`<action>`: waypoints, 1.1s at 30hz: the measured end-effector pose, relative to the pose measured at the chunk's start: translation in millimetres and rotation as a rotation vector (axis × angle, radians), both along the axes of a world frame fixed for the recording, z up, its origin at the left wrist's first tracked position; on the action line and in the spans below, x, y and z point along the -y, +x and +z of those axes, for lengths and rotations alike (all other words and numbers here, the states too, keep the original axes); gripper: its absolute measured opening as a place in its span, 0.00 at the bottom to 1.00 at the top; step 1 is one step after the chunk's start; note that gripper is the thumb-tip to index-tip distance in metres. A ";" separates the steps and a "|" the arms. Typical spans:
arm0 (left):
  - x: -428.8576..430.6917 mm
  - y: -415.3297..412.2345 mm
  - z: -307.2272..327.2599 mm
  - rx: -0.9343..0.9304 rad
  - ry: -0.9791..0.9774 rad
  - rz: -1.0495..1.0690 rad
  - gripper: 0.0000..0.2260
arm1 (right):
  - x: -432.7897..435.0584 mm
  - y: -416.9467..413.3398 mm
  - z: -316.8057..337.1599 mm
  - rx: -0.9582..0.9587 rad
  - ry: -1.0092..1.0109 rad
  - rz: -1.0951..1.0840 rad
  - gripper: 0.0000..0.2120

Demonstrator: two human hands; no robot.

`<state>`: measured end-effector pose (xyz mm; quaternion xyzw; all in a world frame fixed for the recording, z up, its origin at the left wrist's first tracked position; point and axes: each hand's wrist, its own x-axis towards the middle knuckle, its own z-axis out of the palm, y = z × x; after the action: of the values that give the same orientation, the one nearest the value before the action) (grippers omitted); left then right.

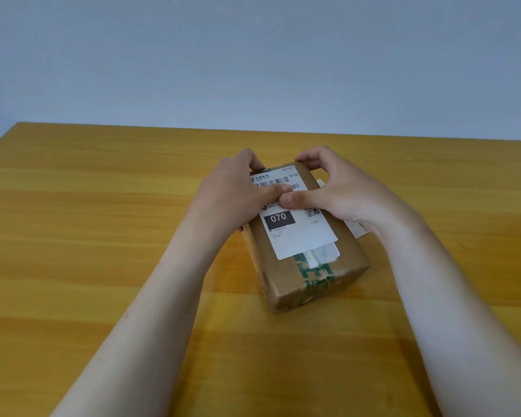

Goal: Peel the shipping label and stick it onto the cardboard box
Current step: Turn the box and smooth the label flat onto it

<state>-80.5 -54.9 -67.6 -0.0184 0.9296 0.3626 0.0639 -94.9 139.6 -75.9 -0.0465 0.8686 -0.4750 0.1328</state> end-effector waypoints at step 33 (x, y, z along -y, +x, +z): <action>2.0 -6.3 -4.0 -0.101 0.236 0.092 0.13 | -0.5 -8.3 -9.2 -0.117 -0.130 -0.211 0.08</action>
<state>-86.8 -56.9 -71.7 -0.0349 0.8806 0.4725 0.0020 -103.2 140.1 -85.1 0.0091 0.8425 -0.5380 0.0276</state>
